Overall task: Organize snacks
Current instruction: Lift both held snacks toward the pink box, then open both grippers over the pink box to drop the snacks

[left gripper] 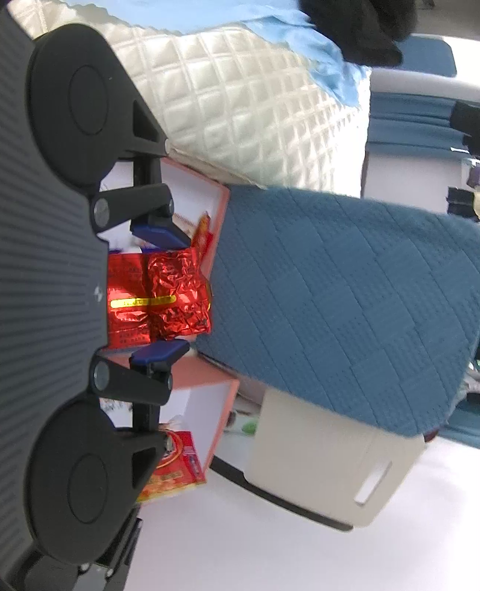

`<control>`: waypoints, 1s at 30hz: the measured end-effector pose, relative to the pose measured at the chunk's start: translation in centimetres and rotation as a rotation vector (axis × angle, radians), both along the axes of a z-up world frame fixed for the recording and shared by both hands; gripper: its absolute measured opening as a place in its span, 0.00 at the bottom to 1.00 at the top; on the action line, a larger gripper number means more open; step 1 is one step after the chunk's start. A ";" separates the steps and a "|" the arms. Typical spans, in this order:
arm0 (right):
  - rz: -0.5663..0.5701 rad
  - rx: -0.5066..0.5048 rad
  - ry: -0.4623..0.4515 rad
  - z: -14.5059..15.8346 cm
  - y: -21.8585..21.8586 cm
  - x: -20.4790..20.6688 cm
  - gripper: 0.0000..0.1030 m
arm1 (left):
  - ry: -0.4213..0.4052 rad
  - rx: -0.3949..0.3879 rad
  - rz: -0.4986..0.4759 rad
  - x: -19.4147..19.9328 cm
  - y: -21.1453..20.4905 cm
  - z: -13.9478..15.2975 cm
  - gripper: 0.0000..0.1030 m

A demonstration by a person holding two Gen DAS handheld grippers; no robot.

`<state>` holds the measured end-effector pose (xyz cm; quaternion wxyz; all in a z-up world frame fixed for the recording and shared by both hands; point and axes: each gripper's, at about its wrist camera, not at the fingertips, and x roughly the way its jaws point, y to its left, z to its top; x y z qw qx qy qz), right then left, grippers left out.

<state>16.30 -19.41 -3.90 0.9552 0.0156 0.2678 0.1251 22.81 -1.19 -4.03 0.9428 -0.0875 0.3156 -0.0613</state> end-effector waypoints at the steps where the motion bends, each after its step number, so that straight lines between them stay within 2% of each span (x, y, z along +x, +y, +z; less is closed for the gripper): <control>1: -0.002 0.001 -0.009 0.5 -0.4 0.0 0.03 | -0.007 -0.001 -0.007 0.0 -0.6 0.5 0.57; 9: -0.025 0.015 -0.065 3.9 -4.4 0.4 0.03 | -0.060 0.005 -0.037 -0.1 -5.7 4.0 0.57; 16: -0.064 0.024 -0.084 5.2 -8.5 0.9 0.03 | -0.083 0.003 -0.071 1.2 -10.7 6.0 0.57; 23: -0.122 0.019 -0.087 4.9 -13.4 2.0 0.03 | -0.083 0.000 -0.129 3.2 -16.4 5.8 0.57; 30: -0.173 0.008 -0.028 2.0 -17.7 3.7 0.03 | -0.037 0.000 -0.180 6.7 -22.1 2.9 0.57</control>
